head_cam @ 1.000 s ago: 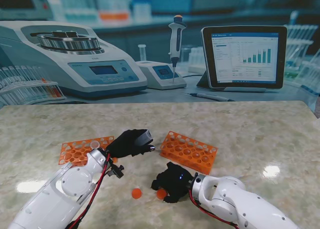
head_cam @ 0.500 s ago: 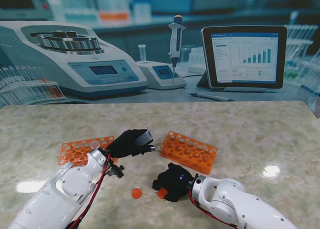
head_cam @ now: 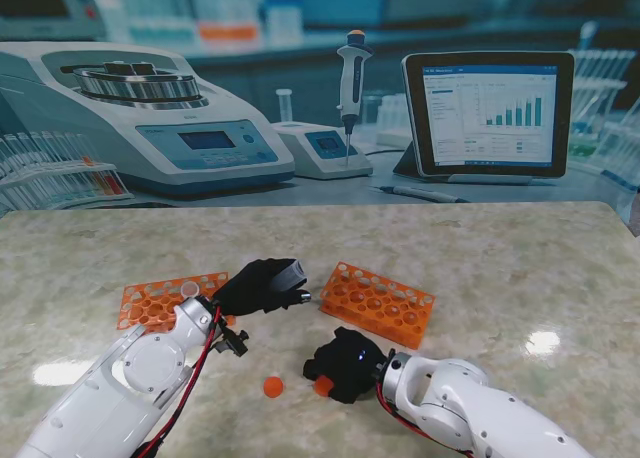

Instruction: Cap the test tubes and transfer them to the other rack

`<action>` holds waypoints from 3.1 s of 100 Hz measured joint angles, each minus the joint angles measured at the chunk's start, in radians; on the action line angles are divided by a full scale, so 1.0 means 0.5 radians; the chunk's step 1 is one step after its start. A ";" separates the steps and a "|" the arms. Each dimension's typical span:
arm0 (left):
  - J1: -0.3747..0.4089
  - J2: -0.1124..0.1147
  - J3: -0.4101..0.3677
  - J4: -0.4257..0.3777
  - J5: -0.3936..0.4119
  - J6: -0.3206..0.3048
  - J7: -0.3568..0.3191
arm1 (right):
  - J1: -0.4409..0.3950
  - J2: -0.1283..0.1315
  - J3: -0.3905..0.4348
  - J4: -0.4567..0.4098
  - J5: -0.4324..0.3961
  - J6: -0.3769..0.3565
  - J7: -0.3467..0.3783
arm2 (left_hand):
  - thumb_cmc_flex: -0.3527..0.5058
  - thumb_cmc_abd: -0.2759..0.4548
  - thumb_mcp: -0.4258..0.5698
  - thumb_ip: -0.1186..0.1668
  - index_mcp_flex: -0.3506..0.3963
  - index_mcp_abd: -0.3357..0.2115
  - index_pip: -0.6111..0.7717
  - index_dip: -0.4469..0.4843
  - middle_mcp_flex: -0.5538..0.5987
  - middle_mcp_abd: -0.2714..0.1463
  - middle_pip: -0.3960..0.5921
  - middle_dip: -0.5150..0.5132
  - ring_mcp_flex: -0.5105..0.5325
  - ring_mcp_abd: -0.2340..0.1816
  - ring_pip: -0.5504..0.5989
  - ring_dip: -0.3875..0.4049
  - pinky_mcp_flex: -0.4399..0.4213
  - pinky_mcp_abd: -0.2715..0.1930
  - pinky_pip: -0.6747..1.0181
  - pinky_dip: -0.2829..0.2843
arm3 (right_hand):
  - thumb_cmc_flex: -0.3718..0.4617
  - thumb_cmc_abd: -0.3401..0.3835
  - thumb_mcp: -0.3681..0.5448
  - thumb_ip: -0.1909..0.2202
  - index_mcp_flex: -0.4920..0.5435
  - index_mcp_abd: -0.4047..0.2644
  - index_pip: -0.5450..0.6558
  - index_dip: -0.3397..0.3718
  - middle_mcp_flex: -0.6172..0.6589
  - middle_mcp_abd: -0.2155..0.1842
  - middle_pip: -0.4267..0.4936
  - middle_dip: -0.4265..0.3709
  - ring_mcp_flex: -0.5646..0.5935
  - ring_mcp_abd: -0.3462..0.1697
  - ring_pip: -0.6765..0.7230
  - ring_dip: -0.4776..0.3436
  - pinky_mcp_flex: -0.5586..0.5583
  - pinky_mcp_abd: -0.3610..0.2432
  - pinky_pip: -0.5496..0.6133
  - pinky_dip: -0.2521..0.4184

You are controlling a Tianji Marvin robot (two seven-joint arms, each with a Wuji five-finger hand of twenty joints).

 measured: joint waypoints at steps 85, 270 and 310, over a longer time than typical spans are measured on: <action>0.013 0.001 -0.013 -0.014 0.023 -0.001 0.004 | -0.056 -0.002 0.060 -0.047 0.000 -0.040 0.062 | 0.000 0.000 0.000 0.000 0.000 0.000 0.000 0.001 0.000 -0.001 0.001 0.000 0.000 0.000 0.000 -0.001 0.000 0.000 0.000 0.000 | -0.058 0.008 -0.025 0.045 -0.025 0.055 -0.129 -0.117 -0.130 0.024 -0.112 -0.200 -0.089 0.002 -0.046 -0.030 -0.121 -0.003 -0.019 0.001; 0.021 0.003 -0.023 -0.021 0.027 -0.002 0.008 | 0.055 -0.034 -0.101 0.062 0.121 0.033 -0.068 | 0.000 0.000 0.000 0.000 0.000 0.000 0.000 0.003 0.000 -0.008 0.002 0.000 0.001 0.000 0.000 -0.004 0.000 0.000 0.000 0.000 | 0.252 -0.014 0.069 -0.107 0.117 -0.154 0.224 -0.326 0.200 0.131 -0.201 0.106 0.320 -0.016 0.048 0.149 0.319 -0.050 0.032 0.018; 0.021 0.002 -0.025 -0.021 0.027 -0.002 0.011 | 0.125 -0.044 -0.163 0.141 0.168 0.004 -0.140 | 0.000 0.000 0.000 0.000 0.000 0.000 0.000 0.003 0.000 -0.008 0.002 0.000 0.001 0.000 0.000 -0.004 0.000 0.000 0.000 0.000 | 0.252 -0.035 0.119 -0.141 0.207 -0.211 0.223 -0.275 0.251 0.183 -0.211 0.119 0.362 -0.004 0.049 0.149 0.365 -0.050 0.032 -0.004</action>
